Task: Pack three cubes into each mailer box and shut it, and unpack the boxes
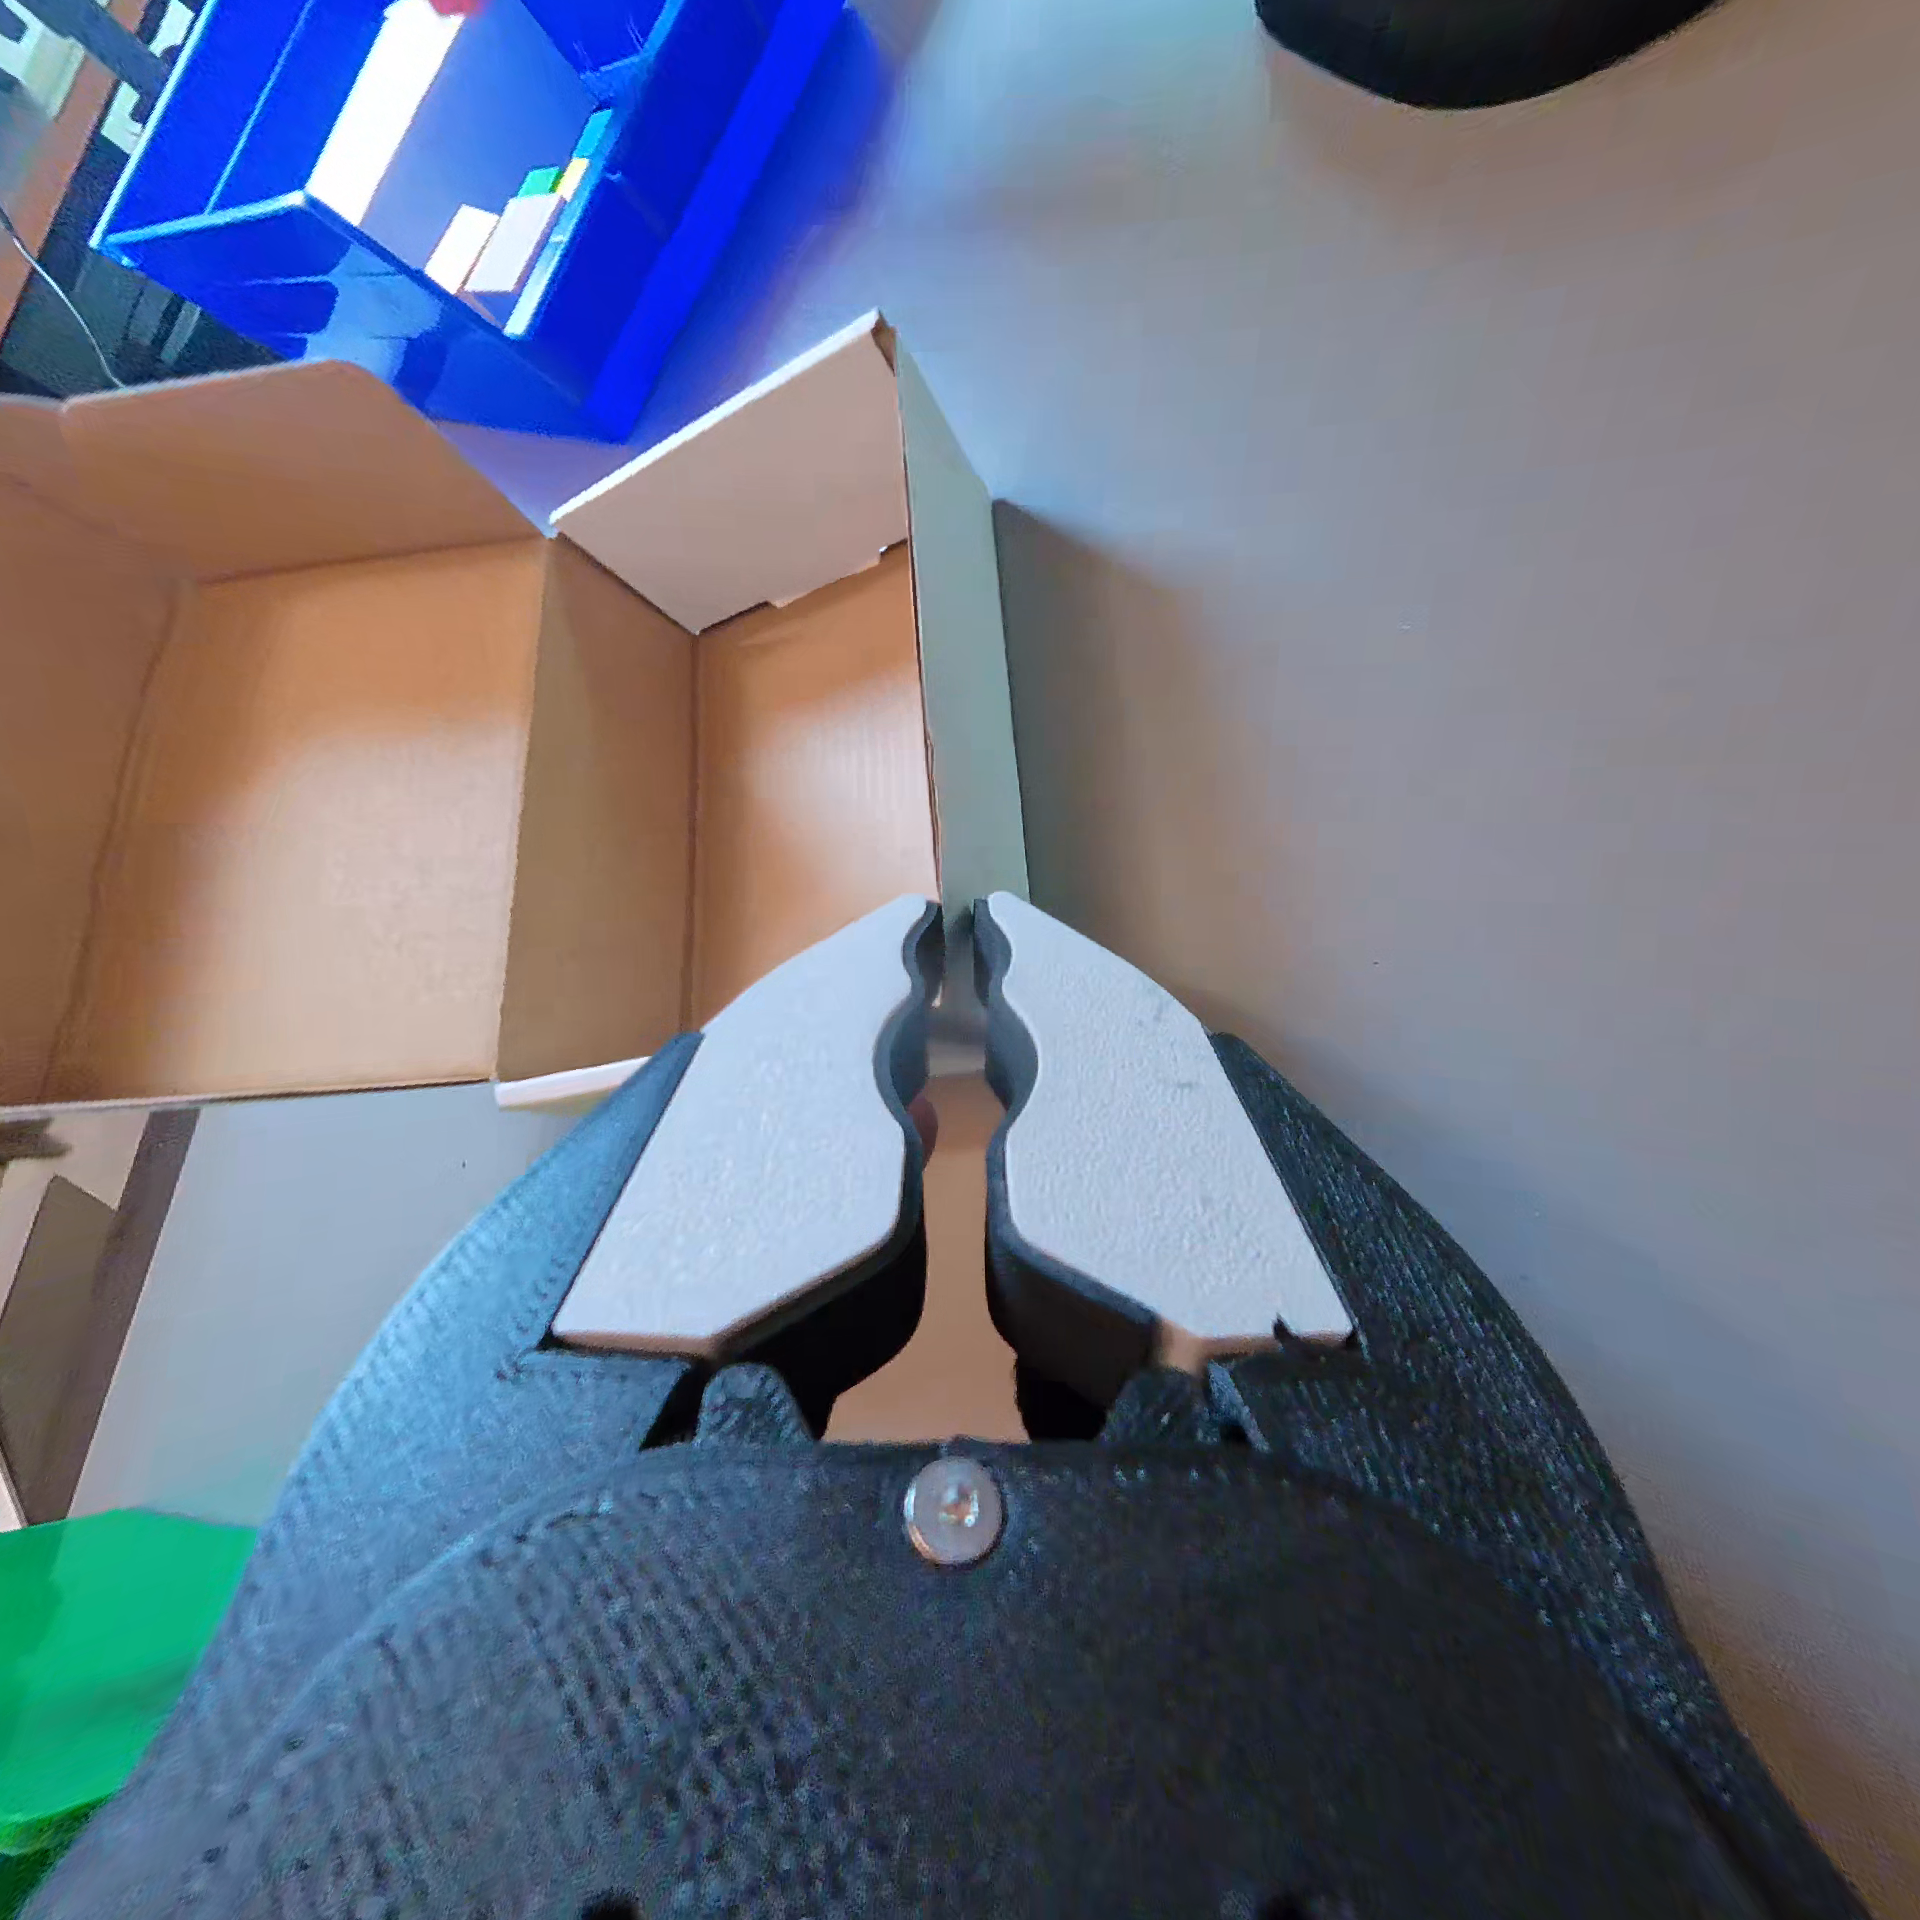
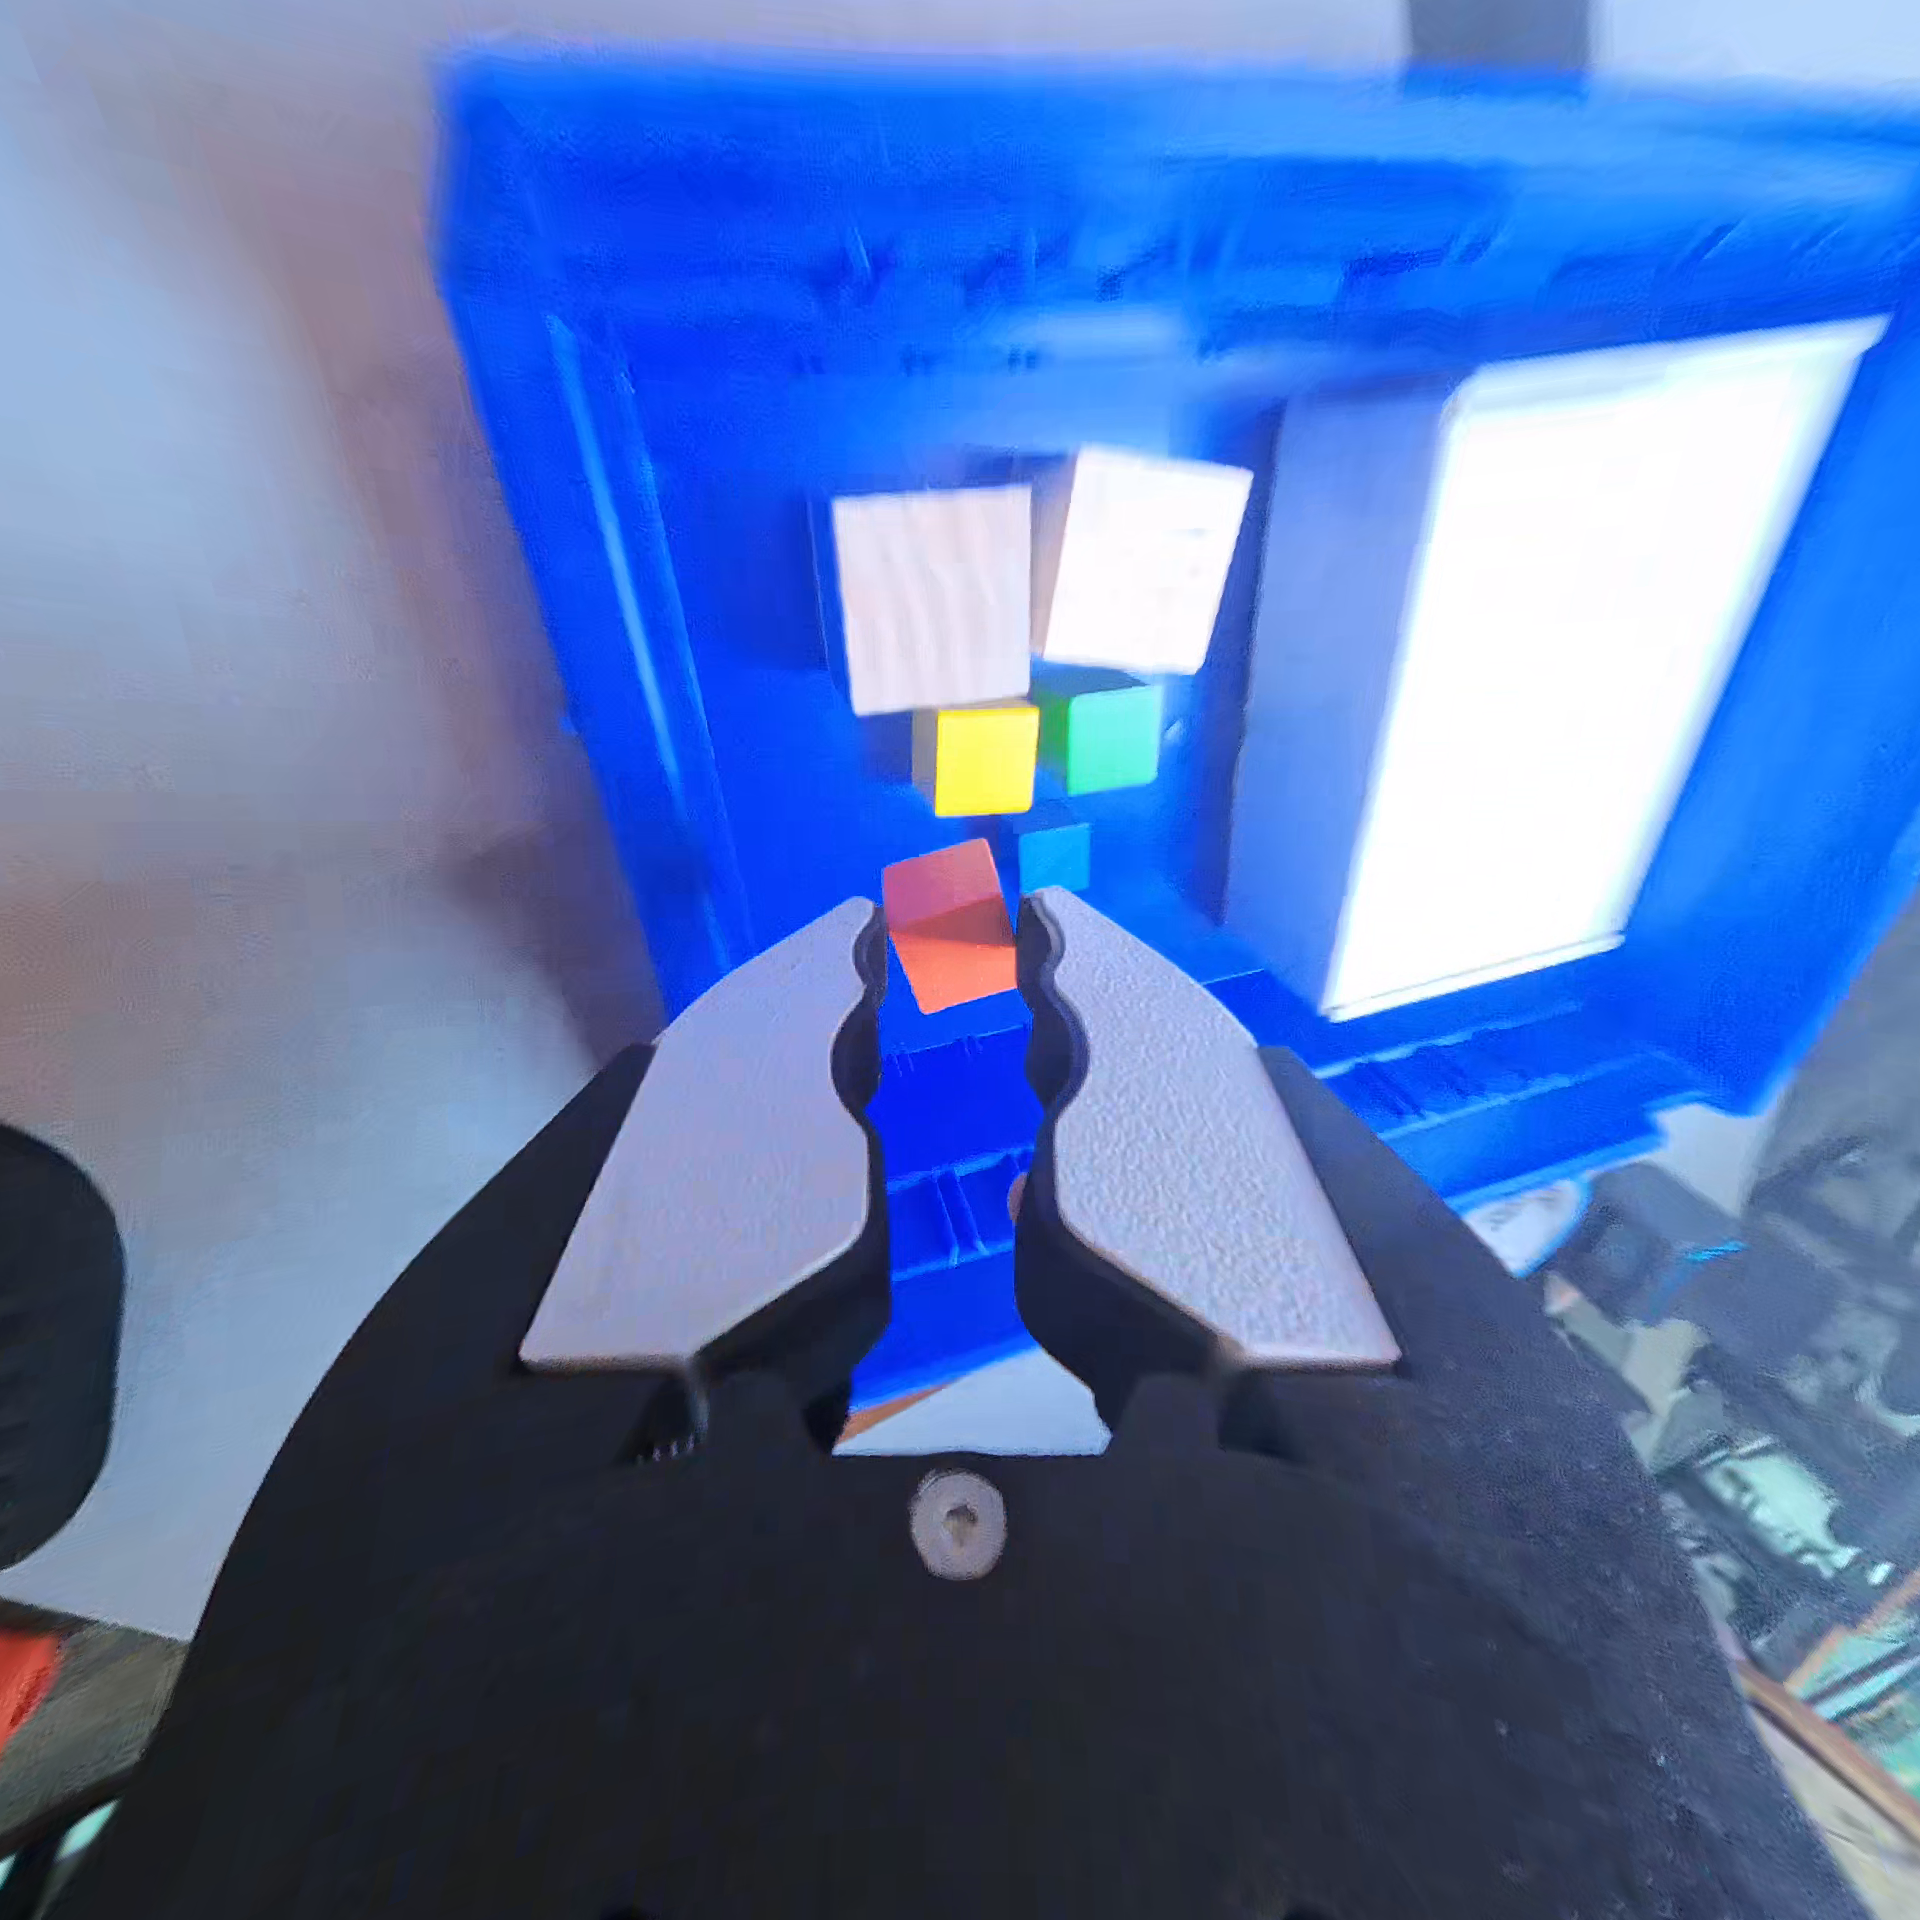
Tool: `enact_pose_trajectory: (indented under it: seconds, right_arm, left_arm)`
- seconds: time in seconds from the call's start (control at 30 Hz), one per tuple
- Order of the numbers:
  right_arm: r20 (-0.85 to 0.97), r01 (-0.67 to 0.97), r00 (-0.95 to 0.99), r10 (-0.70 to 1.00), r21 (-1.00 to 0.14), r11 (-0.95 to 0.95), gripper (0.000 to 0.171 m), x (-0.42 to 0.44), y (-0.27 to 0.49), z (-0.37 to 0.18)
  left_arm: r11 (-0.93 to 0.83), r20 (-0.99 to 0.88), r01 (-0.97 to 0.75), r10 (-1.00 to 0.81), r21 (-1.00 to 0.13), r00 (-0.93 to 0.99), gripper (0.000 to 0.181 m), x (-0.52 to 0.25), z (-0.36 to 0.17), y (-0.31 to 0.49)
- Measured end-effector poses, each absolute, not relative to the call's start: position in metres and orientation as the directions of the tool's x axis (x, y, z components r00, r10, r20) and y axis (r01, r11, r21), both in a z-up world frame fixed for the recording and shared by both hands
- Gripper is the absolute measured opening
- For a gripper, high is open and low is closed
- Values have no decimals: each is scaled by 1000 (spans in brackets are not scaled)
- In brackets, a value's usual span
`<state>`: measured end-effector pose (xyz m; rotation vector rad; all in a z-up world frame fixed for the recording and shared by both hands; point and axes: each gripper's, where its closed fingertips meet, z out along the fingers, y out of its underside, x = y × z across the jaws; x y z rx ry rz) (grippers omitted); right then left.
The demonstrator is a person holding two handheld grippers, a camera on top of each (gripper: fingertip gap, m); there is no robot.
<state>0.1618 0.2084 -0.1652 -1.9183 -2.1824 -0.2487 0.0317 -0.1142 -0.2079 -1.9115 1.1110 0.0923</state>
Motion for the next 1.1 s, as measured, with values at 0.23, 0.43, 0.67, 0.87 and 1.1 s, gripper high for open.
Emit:
enact_pose_trajectory:
  seconds: [0.23, 0.43, 0.67, 0.87, 1.1]
  right_arm:
    - [216, 995, -86, 973, 71, 72, 23, 183, 234, -232]
    - [257, 995, -92, 962, 57, 81, 23, 178, 246, -237]
    - [259, 996, -82, 962, 53, 70, 30, 181, 243, -239]
    - [256, 974, -11, 967, -217, 68, 37, 157, 226, -193]
    - [-195, 601, -68, 978, -791, -116, 44, 82, 98, -111]
  left_arm:
    - [-205, -436, -706, -662, -678, 610, 5, 28, -209, -113]
    - [-206, -428, -698, -661, -686, 616, 5, 27, -209, -112]
    - [-202, -440, -705, -657, -680, 612, 5, 27, -209, -112]
    - [-182, -445, -715, -673, -675, 591, 5, 26, -209, -115]
    - [-119, -420, -723, -745, -681, 519, 8, 19, -209, -128]
